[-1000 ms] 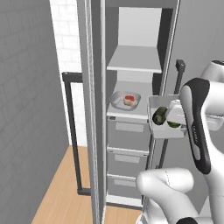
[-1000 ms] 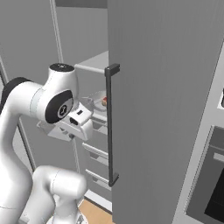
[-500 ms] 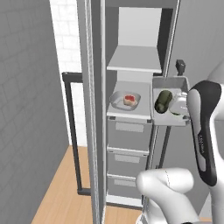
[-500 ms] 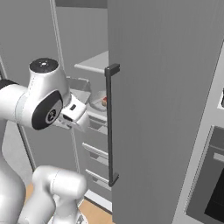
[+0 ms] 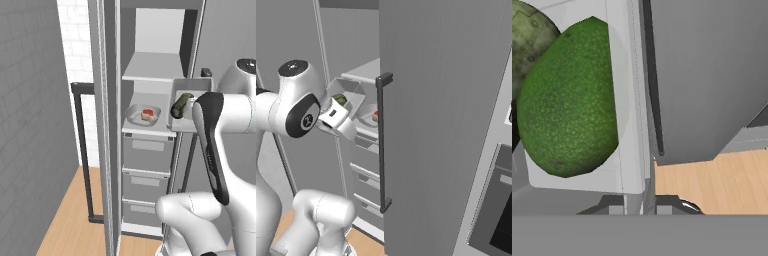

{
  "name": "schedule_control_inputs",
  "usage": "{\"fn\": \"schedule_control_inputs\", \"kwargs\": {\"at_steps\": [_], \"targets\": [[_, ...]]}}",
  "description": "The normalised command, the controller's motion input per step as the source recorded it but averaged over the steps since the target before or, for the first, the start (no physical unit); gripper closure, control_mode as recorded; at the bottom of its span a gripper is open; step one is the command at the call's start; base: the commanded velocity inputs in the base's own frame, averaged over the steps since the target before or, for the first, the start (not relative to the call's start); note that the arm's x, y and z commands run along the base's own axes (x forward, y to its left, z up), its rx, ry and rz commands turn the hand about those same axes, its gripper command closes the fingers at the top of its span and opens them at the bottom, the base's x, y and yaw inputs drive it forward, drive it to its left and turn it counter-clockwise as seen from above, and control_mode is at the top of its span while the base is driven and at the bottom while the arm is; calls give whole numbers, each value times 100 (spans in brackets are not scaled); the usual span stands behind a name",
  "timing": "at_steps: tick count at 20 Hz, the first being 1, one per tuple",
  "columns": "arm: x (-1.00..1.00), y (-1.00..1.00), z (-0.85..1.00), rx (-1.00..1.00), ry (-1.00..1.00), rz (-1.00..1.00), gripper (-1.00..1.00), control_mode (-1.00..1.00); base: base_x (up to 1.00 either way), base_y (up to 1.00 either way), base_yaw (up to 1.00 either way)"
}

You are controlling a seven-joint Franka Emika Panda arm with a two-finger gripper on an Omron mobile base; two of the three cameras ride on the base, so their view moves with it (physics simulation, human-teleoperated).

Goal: Take the meat container that has the steak and place it on the second highest rack of the freezer. Then take the vegetable container that has the cucumber and avocado and place it on the highest rack of the freezer.

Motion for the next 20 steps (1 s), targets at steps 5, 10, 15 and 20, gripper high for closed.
{"fn": "schedule_control_inputs", "kwargs": {"at_steps": [5, 10, 15, 20], "targets": [[1, 3, 8, 0, 0, -3, 100, -100, 0, 0, 0], [-3, 28, 2, -1, 0, 7, 100, -100, 0, 0, 0], [26, 15, 0, -1, 0, 8, 100, -100, 0, 0, 0], [66, 0, 4, -1, 0, 7, 100, -100, 0, 0, 0]]}}
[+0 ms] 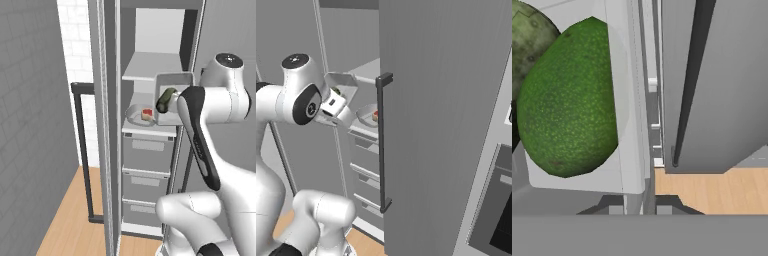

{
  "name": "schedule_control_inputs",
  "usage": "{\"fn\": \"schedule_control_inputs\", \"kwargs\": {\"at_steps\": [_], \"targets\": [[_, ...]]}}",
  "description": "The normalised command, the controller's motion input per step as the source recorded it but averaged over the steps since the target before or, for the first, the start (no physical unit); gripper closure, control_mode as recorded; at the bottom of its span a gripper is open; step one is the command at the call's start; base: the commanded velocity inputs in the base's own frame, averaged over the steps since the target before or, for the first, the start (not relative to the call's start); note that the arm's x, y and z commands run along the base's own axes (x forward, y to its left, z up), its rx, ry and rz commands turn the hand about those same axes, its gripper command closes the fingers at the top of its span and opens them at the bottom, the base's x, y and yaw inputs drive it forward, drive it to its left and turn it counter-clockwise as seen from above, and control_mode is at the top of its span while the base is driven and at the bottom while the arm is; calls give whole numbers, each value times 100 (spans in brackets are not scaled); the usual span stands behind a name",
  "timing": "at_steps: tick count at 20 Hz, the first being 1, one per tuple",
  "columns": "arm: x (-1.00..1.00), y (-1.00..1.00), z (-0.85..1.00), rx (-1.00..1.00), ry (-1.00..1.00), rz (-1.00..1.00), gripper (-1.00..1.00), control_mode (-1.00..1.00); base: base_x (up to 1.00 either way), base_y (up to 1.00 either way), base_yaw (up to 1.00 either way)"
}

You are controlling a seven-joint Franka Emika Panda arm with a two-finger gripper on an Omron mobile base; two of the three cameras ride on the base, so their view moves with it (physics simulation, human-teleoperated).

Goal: Take the meat container that has the steak and place it on the second highest rack of the freezer. Then take the vegetable container that has the cucumber and avocado and place it on the highest rack of the freezer.

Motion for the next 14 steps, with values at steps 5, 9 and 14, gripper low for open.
{"fn": "schedule_control_inputs", "kwargs": {"at_steps": [5, 9, 14], "targets": [[80, 0, 0, 0, 0, -1, 100, -100, 0, 0, 0], [78, -1, 0, 0, 0, -8, 100, -100, 0, 0, 0], [79, -13, 0, 0, 0, -14, 100, -100, 0, 0, 0]]}}
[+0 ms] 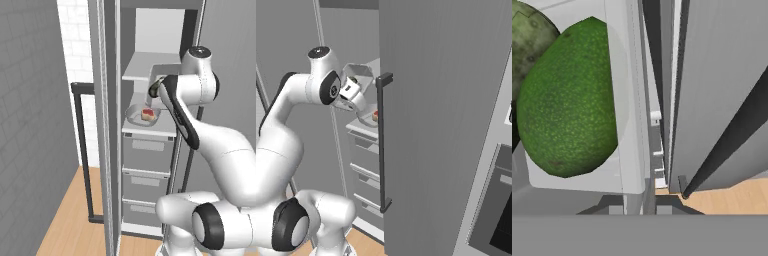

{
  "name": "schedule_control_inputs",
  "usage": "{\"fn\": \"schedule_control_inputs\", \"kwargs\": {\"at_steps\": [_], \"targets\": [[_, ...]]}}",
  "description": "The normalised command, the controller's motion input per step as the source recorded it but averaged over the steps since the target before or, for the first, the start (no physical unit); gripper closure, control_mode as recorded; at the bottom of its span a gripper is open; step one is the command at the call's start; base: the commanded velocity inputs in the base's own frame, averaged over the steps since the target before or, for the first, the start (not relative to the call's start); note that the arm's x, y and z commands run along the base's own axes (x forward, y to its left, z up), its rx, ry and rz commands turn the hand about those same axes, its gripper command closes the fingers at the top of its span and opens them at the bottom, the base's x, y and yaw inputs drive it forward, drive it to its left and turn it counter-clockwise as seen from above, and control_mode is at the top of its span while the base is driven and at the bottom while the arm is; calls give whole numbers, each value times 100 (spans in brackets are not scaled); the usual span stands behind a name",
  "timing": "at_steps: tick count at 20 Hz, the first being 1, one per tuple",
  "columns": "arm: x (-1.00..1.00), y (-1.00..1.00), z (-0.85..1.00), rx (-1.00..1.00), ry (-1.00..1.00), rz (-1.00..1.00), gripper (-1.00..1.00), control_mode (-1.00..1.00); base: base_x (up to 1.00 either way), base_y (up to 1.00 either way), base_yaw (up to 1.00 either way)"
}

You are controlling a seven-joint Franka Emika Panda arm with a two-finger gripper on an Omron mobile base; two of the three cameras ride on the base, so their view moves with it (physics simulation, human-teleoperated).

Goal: Take the meat container that has the steak and place it on the second highest rack of the freezer. Then take the vegetable container that has the cucumber and avocado and place it on the highest rack of the freezer.

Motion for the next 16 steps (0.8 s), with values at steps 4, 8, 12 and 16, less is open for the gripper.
{"fn": "schedule_control_inputs", "kwargs": {"at_steps": [4, 8, 12, 16], "targets": [[49, -4, 0, 0, 0, -4, 100, -100, 0, 0, 0], [69, 0, 0, 0, 0, 0, 100, -100, 0, 0, 0], [81, 0, 0, 0, 0, 0, 100, -100, 0, 0, 0], [81, 0, 1, 0, 0, 0, 100, -100, 0, 0, 0]]}}
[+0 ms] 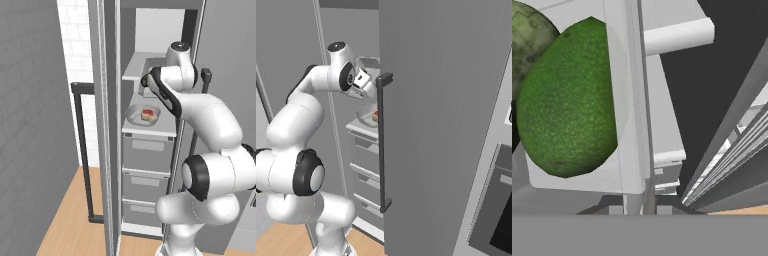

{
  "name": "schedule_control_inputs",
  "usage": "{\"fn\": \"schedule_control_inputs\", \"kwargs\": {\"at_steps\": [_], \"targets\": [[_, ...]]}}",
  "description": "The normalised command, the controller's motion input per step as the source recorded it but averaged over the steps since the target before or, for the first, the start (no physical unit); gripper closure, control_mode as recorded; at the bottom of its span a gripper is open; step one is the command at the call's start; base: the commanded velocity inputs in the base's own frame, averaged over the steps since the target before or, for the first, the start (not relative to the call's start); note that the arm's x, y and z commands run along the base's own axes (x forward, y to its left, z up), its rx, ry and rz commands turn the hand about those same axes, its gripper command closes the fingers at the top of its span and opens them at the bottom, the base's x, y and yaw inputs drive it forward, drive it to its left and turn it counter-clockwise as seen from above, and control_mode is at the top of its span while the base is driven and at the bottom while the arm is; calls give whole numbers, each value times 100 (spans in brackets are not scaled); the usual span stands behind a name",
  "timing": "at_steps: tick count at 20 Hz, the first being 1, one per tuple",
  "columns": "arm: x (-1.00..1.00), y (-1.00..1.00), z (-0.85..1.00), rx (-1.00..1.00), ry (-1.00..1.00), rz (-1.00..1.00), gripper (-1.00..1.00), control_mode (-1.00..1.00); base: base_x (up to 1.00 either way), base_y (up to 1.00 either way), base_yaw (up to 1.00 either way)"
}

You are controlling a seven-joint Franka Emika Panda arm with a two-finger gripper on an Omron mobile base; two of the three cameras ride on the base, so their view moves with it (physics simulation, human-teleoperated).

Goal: Take the meat container that has the steak and place it on the second highest rack of the freezer. Then take the vegetable container that has the cucumber and avocado and place it on the highest rack of the freezer.

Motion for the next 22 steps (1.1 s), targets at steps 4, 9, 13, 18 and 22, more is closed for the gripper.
{"fn": "schedule_control_inputs", "kwargs": {"at_steps": [4, 9, 13, 18, 22], "targets": [[69, 0, 21, 0, 0, -2, 100, -100, 0, 0, 0], [53, 0, 38, 1, 0, -3, 100, -100, 0, 0, 0], [32, 0, 33, 2, 0, -6, 100, -100, 0, 0, 0], [33, -3, -7, 0, -2, -11, 100, -100, 0, 0, 0], [18, -10, -41, 0, -10, -12, 100, -100, 0, 0, 0]]}}
